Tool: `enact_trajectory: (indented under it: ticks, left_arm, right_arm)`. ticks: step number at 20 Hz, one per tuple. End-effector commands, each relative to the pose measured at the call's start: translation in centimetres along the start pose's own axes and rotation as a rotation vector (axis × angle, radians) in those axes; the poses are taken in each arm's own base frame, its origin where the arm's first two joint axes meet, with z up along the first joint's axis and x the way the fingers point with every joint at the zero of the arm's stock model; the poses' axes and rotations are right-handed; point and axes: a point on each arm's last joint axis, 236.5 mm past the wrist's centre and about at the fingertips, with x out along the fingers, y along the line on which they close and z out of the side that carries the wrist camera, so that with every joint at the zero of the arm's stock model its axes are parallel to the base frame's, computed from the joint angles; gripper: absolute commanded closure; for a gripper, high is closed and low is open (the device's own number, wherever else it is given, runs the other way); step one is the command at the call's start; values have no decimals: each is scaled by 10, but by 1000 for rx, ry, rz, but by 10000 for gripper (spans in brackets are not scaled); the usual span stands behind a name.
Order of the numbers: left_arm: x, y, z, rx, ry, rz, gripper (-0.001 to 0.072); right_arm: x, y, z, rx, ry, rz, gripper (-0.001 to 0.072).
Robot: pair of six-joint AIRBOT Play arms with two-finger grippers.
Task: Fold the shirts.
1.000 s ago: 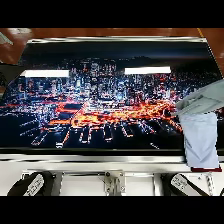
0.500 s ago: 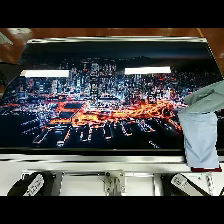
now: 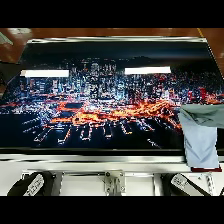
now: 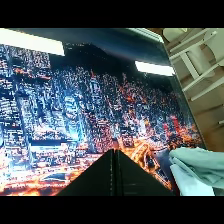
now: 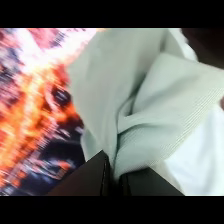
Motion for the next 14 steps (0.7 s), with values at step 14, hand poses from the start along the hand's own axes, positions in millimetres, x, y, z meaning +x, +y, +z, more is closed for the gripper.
enact_trajectory:
  ticks: [14]
  left_arm:
    - [0, 2, 5, -1, -19, 8, 674]
  right_arm:
    - [64, -106, -171, 141, 586, -418, 643]
